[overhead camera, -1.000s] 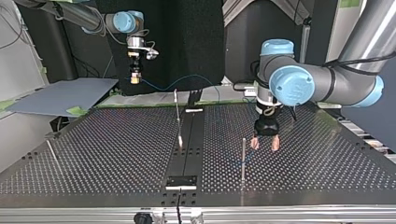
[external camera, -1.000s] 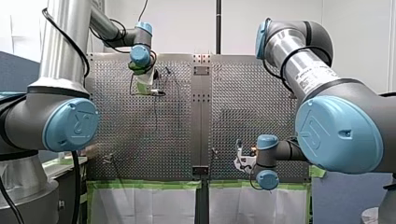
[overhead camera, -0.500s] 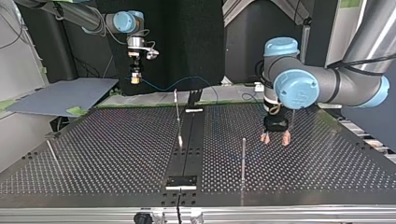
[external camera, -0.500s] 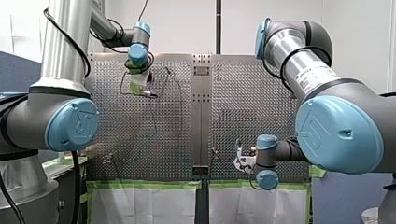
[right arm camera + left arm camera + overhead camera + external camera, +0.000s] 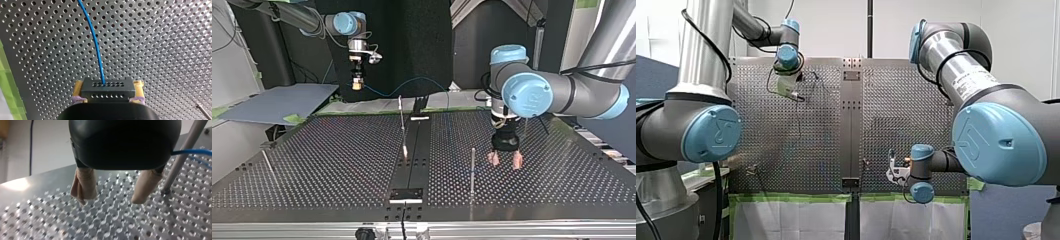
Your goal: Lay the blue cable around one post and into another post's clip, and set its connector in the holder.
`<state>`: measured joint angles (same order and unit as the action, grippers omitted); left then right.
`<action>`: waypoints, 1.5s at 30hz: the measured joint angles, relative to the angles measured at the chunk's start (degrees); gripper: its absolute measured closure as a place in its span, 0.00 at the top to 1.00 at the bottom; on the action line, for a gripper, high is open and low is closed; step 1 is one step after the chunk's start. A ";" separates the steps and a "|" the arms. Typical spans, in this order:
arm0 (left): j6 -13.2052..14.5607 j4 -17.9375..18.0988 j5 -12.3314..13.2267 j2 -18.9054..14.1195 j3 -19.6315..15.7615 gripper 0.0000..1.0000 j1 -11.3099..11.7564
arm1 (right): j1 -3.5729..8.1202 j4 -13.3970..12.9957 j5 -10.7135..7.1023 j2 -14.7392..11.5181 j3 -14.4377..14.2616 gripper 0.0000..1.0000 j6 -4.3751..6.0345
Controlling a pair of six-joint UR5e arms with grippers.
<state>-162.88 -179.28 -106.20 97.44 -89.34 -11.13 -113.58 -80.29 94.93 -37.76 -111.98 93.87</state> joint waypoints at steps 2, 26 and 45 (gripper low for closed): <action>1.04 0.08 -0.05 -0.01 0.28 1.00 -0.36 | 0.00 0.01 0.00 0.00 0.01 0.12 -0.01; 14.50 0.41 -2.85 4.50 4.71 1.00 -0.84 | -0.10 0.12 0.00 -0.05 -0.03 0.12 -0.15; 25.32 -3.30 -3.38 9.23 4.55 1.00 -1.14 | -0.11 -0.01 -0.09 0.00 0.00 0.12 -0.16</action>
<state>-137.56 -182.58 -109.58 106.67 -84.79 -12.27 -113.69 -80.30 94.84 -37.76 -111.98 93.71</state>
